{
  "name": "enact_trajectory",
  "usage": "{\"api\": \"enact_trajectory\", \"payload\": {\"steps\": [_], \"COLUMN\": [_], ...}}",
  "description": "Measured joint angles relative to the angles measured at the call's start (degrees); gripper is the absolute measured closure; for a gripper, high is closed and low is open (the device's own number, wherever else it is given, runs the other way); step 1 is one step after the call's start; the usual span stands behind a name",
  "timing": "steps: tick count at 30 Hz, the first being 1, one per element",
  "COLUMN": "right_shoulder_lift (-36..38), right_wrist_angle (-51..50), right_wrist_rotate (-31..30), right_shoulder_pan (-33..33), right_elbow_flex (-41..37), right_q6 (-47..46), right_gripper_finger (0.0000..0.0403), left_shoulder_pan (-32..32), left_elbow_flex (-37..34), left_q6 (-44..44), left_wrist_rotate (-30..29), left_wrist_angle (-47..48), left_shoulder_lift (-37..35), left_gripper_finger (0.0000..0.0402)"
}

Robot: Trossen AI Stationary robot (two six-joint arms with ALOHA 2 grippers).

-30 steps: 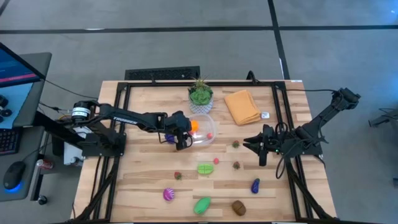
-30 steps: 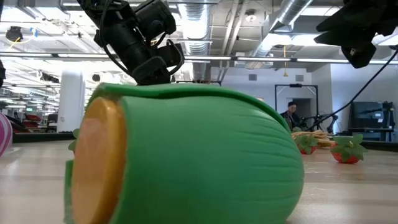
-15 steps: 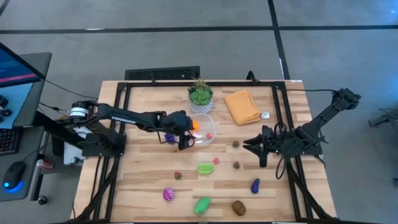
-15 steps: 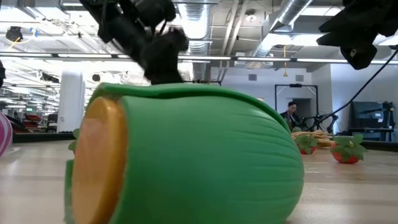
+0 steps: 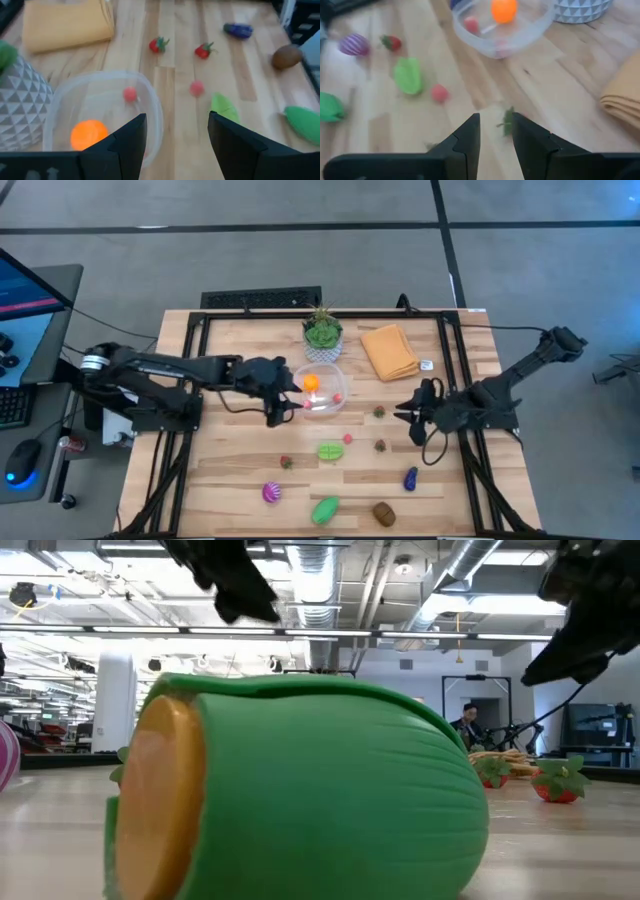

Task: Pick and placing Produce into tupperware
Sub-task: Put the top right red strawberry into the transparent bin

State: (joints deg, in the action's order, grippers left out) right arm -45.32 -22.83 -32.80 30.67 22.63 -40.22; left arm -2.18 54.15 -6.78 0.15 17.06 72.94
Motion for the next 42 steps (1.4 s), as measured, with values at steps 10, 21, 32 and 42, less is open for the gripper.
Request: {"api": "enact_trajectory", "payload": {"steps": [10, 21, 32, 42], "right_shoulder_lift": [-5.0, -11.3, -17.7, -18.8], "right_wrist_angle": [1.8, 3.1, 6.1, 5.4], "right_wrist_rotate": [4.5, 10.5, 22.0, 25.2], "right_shoulder_pan": [-7.0, -12.6, -18.7, -21.5], "right_elbow_flex": [0.0, 0.0, 0.0, 0.0], "right_q6": [4.8, 11.3, 20.8, 29.2], "right_gripper_finger": [0.0185, 0.0126, 0.0126, 0.0126], "left_shoulder_pan": [-9.3, -15.1, -15.7, -15.7], "left_elbow_flex": [0.0, 0.0, 0.0, 0.0], "left_q6": [-5.9, -12.3, -14.9, -16.2], "left_wrist_rotate": [-16.2, -26.3, -26.6, -26.6], "left_wrist_angle": [9.4, 14.9, 16.7, 17.0], "left_shoulder_lift": [-11.4, -14.5, -14.5, -14.5], "left_gripper_finger": [0.0203, 0.0203, 0.0203, 0.0203]}}
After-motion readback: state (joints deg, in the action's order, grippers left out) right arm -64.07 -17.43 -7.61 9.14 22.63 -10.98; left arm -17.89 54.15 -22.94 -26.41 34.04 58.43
